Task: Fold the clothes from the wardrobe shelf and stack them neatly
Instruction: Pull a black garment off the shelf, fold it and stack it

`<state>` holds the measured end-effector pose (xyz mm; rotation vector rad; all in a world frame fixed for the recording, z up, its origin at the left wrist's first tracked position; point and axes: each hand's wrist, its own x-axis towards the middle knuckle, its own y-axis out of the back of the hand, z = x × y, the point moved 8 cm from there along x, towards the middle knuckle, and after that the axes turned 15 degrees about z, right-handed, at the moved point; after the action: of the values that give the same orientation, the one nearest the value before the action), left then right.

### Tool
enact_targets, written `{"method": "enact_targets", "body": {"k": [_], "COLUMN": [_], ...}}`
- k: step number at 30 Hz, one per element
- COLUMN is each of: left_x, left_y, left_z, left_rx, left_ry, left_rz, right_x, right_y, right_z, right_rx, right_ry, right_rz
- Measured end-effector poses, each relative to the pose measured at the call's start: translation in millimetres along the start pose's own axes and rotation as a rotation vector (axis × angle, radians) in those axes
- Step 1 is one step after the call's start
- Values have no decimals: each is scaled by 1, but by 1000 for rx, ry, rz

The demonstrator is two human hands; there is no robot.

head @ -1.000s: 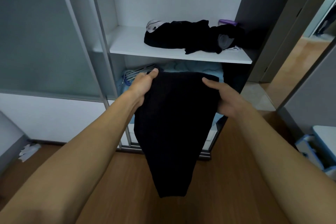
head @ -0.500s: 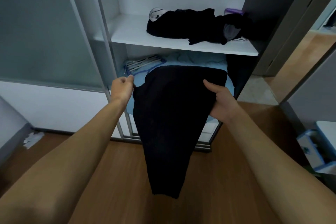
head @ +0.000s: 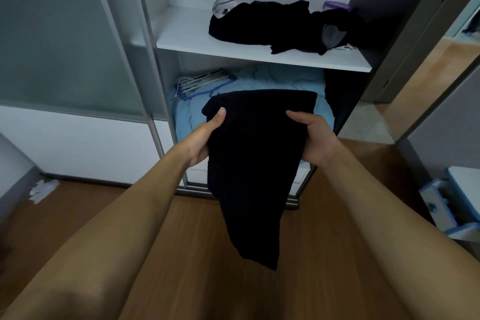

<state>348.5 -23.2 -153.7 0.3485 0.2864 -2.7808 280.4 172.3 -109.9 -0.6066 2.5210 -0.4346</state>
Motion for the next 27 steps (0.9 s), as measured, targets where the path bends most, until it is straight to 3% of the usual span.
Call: {"method": "enact_targets", "body": {"k": [5, 8, 12, 16, 21, 25, 27], "left_x": [-7, -2, 7, 12, 4, -10, -11], "left_y": [-23, -25, -23, -10, 13, 17, 17], "left_z": [1, 12, 22, 23, 11, -9, -14], "left_rx": [-100, -89, -128, -61, -2, -109, -132], "left_ry": [29, -7, 17, 78, 169, 168, 141], "left_rz": [-32, 104, 287, 359, 228, 18, 20], "right_x": [2, 2, -4, -11, -7, -4, -4], "right_y": [8, 16, 8, -2, -3, 0, 5], "right_z": [-9, -16, 5, 28, 17, 24, 26], "right_rx": [88, 131, 80, 9, -85, 31, 43], "right_ry": [8, 48, 48, 138, 214, -99, -175], "right_rz": [101, 150, 55, 95, 335, 399, 432]}}
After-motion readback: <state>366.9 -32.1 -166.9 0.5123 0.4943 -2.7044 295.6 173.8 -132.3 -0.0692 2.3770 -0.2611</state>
